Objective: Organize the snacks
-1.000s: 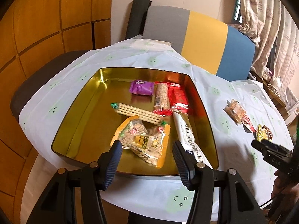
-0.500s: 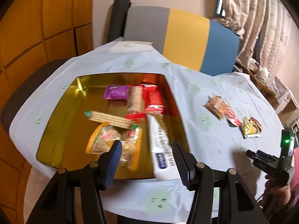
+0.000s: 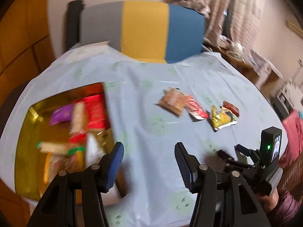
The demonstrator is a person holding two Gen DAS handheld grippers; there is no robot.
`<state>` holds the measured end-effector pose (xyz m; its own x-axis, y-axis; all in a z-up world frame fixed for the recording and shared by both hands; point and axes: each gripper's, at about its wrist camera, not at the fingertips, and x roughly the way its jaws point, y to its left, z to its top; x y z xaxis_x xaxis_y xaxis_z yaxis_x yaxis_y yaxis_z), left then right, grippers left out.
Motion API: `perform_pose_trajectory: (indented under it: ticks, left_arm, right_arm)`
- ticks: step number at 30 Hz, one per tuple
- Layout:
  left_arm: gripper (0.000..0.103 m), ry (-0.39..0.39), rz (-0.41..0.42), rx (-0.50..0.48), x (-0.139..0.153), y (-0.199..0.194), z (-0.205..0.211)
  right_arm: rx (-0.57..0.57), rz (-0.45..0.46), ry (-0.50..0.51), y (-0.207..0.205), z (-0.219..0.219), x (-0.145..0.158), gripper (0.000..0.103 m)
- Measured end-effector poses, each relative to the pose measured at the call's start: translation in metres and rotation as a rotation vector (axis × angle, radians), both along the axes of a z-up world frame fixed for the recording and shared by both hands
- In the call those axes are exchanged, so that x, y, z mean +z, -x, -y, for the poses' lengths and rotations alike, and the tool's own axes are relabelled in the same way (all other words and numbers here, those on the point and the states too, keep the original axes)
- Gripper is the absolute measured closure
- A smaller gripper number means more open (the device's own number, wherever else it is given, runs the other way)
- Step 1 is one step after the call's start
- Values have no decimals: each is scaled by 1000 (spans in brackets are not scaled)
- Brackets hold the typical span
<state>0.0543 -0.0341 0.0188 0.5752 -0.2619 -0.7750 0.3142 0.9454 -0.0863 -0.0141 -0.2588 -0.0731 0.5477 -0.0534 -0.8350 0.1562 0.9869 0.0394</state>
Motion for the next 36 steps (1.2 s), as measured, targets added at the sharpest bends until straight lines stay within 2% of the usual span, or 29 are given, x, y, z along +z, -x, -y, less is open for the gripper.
perform_pose_trajectory:
  ticks: [4,5,6,7,10,13,17,21,24,26,29,30,36]
  left_arm:
    - [46,-55,-6,-72,-6,-22,36]
    - [43,-77,-6,-98,-9,-31,47]
    - [34,-100,-13,-114,-13,-37,55]
    - [31,-119,-23,-131,-19,-46,63]
    - [31,-148,-81,-169,-37,-79,83]
    - [31,-149,-96,-184,-50,-102,91]
    - [29,-203,-121,-236,-70,-128,106]
    - [21,-233,-125,-275,-79,-144,119]
    - [21,-274,-114,-290,-90,-155,128]
    - [22,-258,-141,-279,-97,-164,128]
    - [32,-197,-149,-225,-102,-168,120]
    - [42,-196,-142,-215,-101,-166,119]
    - [42,-169,-139,-133,-98,-131,99]
  right_arm:
    - [14,25,3,1,-1,-2,28]
    - [16,28,3,1,-1,-2,28]
    - [18,32,2,1,-1,-2,28]
    - [19,36,1,2,-1,-3,27]
    - [27,47,-5,2,-1,-4,26]
    - [46,57,-15,3,-1,-5,22]
    - [65,66,-21,2,-2,-6,17]
    - [84,71,-26,1,-4,-8,12]
    - [96,73,-27,0,-4,-9,9]
    - [102,74,-24,0,-6,-9,7]
    - [106,75,-20,0,-7,-10,7]
    - [108,75,-21,0,-7,-10,7]
    - [106,78,-14,1,-8,-10,7]
